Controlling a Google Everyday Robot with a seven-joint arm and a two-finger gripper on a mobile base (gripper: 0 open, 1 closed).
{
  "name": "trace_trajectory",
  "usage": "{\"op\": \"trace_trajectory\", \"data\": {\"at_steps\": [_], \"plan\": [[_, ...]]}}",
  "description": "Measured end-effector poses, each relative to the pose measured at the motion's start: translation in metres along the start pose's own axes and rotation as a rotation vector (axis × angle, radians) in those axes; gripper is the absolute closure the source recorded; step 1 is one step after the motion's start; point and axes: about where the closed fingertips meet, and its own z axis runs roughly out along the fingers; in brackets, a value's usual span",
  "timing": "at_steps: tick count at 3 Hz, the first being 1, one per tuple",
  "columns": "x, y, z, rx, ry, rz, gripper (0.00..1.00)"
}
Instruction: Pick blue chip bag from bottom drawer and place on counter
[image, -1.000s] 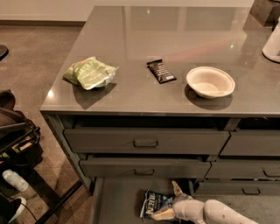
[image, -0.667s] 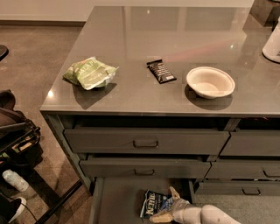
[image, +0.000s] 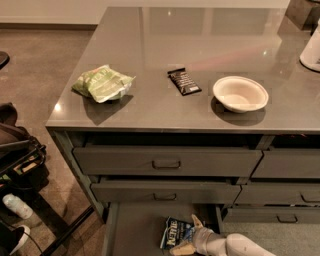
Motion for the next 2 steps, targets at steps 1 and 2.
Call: {"op": "trace_trajectory", "data": {"at_steps": [1,2], "plan": [[0.02,-0.008,0.018,-0.015,0.052,-0.036,0.0],[0.039,-0.016,0.032,-0.011,0.122,-0.076,0.0]]}}
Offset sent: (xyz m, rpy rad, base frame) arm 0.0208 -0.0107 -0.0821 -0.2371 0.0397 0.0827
